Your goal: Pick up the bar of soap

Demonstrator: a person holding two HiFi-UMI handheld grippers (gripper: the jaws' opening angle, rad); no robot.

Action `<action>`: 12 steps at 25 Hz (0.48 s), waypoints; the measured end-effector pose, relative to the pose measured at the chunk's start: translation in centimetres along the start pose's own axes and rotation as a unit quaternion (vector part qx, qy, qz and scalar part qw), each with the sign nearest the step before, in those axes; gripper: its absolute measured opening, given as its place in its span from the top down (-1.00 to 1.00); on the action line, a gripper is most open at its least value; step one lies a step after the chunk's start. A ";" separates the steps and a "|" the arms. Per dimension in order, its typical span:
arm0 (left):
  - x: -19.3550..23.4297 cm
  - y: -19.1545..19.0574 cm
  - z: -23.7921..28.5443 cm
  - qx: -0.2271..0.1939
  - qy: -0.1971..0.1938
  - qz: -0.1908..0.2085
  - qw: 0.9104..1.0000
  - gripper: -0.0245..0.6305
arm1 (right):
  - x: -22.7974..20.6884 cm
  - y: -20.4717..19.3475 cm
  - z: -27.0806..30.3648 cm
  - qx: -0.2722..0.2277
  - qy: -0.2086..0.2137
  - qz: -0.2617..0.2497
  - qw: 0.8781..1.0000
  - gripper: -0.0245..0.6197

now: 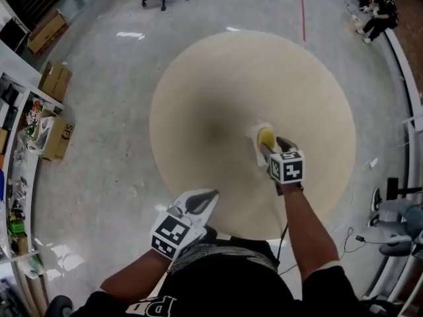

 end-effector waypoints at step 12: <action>2.4 0.3 -0.5 -0.005 0.014 -0.032 0.999 0.91 | 0.7 1.1 3.8 0.020 0.008 0.053 0.998 0.08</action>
Point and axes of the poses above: the fingertips, and each gripper's own axes: z forward along the fingers, x to its left, y out of its top, the point moved 6 cm from there along -z, backward along the fingers, and after that the axes turned 5 degrees about -z, right-handed, at the moved point
